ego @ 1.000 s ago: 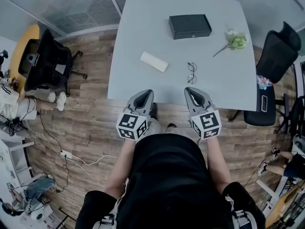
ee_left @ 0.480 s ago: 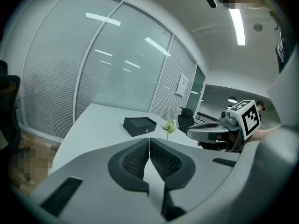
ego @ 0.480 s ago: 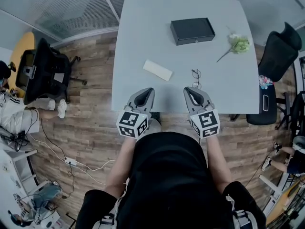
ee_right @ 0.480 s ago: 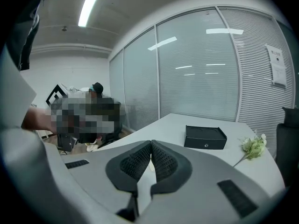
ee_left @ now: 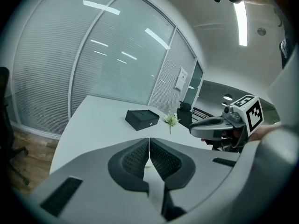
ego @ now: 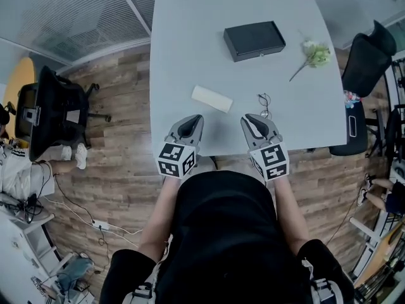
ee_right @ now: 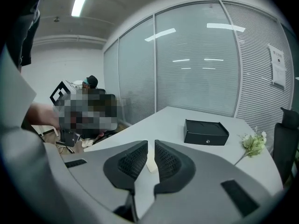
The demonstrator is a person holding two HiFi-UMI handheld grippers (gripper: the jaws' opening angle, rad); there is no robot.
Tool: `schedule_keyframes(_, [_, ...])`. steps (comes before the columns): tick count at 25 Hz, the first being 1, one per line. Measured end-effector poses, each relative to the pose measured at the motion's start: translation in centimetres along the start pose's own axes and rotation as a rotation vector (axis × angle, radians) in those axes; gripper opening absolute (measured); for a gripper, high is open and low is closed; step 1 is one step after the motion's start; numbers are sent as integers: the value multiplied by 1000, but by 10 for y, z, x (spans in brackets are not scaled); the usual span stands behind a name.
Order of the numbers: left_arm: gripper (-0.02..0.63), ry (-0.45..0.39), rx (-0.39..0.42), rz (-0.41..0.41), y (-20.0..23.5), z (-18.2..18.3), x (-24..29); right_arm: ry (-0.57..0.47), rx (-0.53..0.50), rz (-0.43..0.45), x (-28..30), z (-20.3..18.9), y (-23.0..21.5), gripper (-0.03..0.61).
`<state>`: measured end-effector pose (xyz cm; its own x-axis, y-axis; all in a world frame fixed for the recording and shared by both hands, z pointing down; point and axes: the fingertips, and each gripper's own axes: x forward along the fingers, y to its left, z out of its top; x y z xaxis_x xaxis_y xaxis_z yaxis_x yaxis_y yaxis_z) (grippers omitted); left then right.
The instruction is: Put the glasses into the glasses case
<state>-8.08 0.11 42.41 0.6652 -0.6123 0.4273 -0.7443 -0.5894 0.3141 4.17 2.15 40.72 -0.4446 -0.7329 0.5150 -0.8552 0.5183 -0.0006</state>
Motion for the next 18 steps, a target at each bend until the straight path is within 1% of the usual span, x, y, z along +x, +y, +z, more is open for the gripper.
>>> schedule_keyframes(7, [23,58,8,-43,36,-11,17,56,-21,-37,34,-1,7,97])
schedule_keyframes(11, [24,100,9,-45,51,-24,28,87,-43,-44,44,-6,13,133])
schedule_keyframes(18, [24,172,-8,-43,61,-47,45,153,-88,-35,58,-23,13,152])
